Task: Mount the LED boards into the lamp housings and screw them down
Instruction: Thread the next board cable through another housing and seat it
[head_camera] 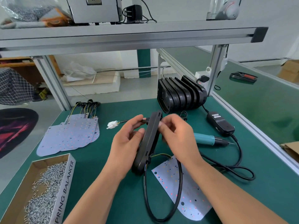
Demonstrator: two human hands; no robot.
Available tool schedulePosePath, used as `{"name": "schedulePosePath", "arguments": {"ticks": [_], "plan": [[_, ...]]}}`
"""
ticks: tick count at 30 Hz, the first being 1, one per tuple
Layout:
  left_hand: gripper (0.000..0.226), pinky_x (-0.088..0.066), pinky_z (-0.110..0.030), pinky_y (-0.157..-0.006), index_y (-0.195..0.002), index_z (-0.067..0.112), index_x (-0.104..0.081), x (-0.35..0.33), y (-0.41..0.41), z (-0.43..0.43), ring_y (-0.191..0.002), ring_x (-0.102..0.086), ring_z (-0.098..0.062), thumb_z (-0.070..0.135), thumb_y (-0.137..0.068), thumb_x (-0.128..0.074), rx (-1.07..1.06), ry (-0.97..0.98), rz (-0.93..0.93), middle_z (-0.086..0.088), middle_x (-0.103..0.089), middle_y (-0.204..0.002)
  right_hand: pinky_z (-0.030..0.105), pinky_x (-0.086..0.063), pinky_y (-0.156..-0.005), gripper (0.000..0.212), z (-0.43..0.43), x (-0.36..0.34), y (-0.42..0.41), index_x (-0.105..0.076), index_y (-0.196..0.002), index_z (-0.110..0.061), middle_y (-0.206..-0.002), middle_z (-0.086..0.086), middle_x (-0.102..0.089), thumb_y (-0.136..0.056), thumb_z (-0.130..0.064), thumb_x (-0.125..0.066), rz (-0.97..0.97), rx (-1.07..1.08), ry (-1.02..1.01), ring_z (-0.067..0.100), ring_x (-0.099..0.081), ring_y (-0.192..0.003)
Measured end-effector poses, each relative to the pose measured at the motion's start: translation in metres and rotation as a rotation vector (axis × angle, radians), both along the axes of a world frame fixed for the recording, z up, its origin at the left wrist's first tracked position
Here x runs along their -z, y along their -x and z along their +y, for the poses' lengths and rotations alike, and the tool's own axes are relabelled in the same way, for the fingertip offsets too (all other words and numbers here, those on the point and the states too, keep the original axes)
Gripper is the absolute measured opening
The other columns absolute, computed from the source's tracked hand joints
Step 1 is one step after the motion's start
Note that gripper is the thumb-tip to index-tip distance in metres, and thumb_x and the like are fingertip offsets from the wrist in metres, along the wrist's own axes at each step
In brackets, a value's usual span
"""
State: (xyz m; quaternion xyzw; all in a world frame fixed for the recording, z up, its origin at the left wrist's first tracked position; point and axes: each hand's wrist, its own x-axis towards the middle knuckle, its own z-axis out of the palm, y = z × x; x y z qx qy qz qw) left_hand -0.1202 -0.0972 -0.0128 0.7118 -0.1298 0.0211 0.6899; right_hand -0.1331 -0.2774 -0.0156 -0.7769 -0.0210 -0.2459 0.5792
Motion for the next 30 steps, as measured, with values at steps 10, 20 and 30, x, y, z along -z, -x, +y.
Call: {"name": "schedulePosePath", "arguments": {"ticks": [10,20,30], "plan": [[0.040,-0.056,-0.015,-0.072,-0.095,0.045,-0.077,-0.001,-0.012,0.008,-0.081,-0.077,-0.004,0.005,-0.094,-0.078,-0.238,-0.077,-0.091,0.016,-0.080,-0.092,0.021,-0.047,-0.098,0.020,-0.014,0.000,-0.012,-0.074,-0.117,-0.025,-0.113,-0.014,-0.073,-0.108,-0.015,-0.059,-0.058,-0.233,0.157,0.006,-0.067,-0.112],[0.014,-0.039,-0.040,-0.079,-0.094,0.025,-0.074,-0.004,-0.025,0.048,-0.103,-0.053,-0.031,0.033,-0.099,-0.063,-0.595,-1.155,-0.196,-0.003,-0.064,-0.098,0.035,-0.043,-0.073,0.028,-0.030,-0.006,-0.012,-0.061,-0.095,-0.007,-0.084,0.012,-0.059,-0.113,-0.025,-0.051,-0.162,0.129,0.059,0.021,-0.053,-0.077],[0.037,-0.041,-0.026,-0.042,-0.129,0.012,-0.057,0.007,-0.007,0.017,-0.049,-0.048,-0.016,-0.005,-0.097,-0.048,0.094,0.123,0.621,-0.009,-0.062,-0.073,0.040,-0.044,-0.066,0.034,-0.030,-0.005,-0.014,-0.053,-0.083,-0.004,-0.075,0.017,-0.052,-0.112,-0.020,-0.050,-0.091,0.288,-0.016,0.017,-0.044,-0.068]]}}
